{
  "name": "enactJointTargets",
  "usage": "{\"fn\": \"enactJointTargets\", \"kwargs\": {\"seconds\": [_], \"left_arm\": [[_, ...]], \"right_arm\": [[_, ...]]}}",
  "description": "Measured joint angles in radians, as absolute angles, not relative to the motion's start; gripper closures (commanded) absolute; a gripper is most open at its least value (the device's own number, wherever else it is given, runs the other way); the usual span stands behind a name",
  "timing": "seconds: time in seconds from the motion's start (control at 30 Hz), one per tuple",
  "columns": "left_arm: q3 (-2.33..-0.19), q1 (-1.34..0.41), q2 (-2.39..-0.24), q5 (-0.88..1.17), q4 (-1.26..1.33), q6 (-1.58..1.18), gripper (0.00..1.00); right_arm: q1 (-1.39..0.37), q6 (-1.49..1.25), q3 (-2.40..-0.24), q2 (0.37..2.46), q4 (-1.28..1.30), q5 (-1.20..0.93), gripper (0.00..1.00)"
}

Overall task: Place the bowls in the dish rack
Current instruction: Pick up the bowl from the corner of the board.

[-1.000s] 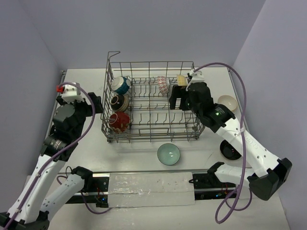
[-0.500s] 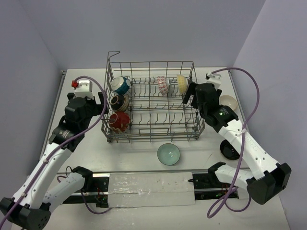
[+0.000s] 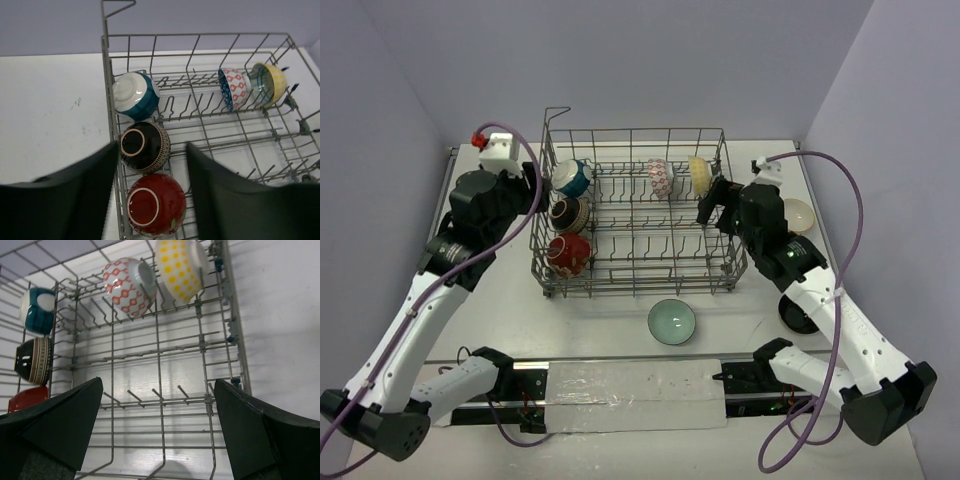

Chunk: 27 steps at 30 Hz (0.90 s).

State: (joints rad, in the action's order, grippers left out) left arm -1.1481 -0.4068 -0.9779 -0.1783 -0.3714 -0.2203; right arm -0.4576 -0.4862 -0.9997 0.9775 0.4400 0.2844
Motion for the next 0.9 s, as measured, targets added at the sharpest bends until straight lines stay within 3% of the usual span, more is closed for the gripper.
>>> {"fn": "enactJointTargets", "kwargs": {"seconds": [0.07, 0.13, 0.2, 0.23, 0.33, 0.37, 0.43, 0.5, 0.67, 0.9], "left_arm": [[-1.177, -0.425, -1.024, -0.163, -0.381, -0.221, 0.55], [-1.202, -0.448, -1.065, -0.137, -0.386, -0.218, 0.7], [-1.229, -0.479, -1.107, -0.112, -0.391, -0.202, 0.96], [-1.243, -0.493, -1.127, -0.099, -0.391, -0.197, 1.0], [-1.284, -0.525, -1.184, -0.066, -0.397, -0.172, 1.0], [-1.301, -0.535, -1.206, -0.057, -0.406, -0.167, 0.99], [-1.35, -0.555, -1.257, -0.052, -0.42, -0.149, 0.73], [-1.402, -0.583, -1.312, -0.049, -0.435, -0.142, 0.64], [-1.481, -0.652, -1.401, -0.049, -0.432, -0.143, 0.61], [-1.343, -0.667, -1.283, -0.157, -0.447, -0.144, 0.4]], "right_arm": [[-0.458, -0.503, -1.0, 0.965, 0.444, 0.326, 0.0], [-0.457, -0.509, -0.999, 0.949, 0.447, 0.357, 0.0], [-0.457, -0.509, -0.999, 0.932, 0.447, 0.381, 0.0], [-0.457, -0.509, -0.999, 0.923, 0.448, 0.397, 0.0], [-0.454, -0.508, -0.999, 0.907, 0.449, 0.436, 0.0], [-0.452, -0.507, -0.999, 0.902, 0.448, 0.435, 0.0], [-0.451, -0.5, -0.987, 0.882, 0.425, 0.421, 0.0], [-0.451, -0.497, -0.977, 0.858, 0.412, 0.418, 0.0], [-0.421, -0.517, -1.0, 0.87, 0.432, 0.501, 0.07], [-0.2, -0.577, -0.992, 0.951, 0.476, 0.503, 0.14]]}}
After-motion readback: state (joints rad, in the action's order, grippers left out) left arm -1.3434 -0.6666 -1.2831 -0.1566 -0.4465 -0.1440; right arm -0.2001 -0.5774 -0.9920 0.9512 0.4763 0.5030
